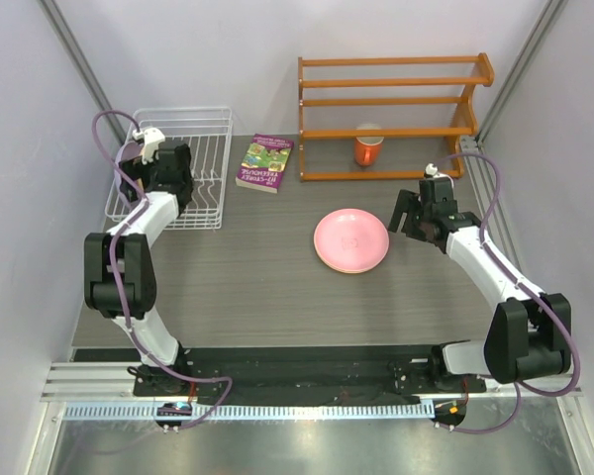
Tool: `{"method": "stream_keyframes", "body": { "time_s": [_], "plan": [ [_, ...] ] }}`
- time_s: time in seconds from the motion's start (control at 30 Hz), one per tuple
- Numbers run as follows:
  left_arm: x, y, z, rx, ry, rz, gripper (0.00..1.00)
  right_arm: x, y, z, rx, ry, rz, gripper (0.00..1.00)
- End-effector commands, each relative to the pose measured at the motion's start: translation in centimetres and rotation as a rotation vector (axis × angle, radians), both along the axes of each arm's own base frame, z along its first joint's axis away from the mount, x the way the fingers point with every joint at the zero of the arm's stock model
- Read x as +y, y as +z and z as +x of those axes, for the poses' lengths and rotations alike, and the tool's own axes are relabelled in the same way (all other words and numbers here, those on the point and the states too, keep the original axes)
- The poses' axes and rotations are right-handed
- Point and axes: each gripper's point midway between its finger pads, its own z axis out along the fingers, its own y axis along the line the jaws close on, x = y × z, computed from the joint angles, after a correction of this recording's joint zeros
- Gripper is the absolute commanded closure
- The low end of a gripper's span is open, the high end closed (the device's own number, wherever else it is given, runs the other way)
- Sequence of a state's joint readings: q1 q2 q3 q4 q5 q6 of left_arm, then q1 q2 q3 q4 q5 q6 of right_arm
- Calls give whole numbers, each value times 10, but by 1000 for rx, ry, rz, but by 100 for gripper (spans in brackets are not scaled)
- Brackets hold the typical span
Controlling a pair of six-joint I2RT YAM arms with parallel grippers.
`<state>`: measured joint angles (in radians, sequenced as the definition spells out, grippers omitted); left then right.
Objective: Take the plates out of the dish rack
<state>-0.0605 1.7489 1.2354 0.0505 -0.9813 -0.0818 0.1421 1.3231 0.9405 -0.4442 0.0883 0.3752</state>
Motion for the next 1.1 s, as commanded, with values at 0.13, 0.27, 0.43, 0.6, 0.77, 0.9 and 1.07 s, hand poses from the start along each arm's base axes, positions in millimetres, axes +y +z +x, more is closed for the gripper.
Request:
{"method": "stream_keyframes", "body": {
  "time_s": [0.13,0.27,0.43,0.6,0.77,0.9,1.07],
  "plan": [
    [6,4,19,-107,-23,-126,28,0,3,9,-20,8,3,20],
    [1,0,24,-113,-62,-165,45,0,3,9,-23,8,6,20],
    [0,-1,26,-92,-61,-176,78,1,3,9,-24,8,13,20],
    [1,8,24,-98,-61,-172,100,1,1,8,-19,10,14,20],
    [9,33,14,-92,-25,-107,100,2,0,6,-20,13,18,20],
    [11,60,3,-128,-3,-68,100,2,1,5,-22,14,20,20],
    [8,95,-11,-159,19,14,100,4,1,5,-22,17,29,20]
  ]
}}
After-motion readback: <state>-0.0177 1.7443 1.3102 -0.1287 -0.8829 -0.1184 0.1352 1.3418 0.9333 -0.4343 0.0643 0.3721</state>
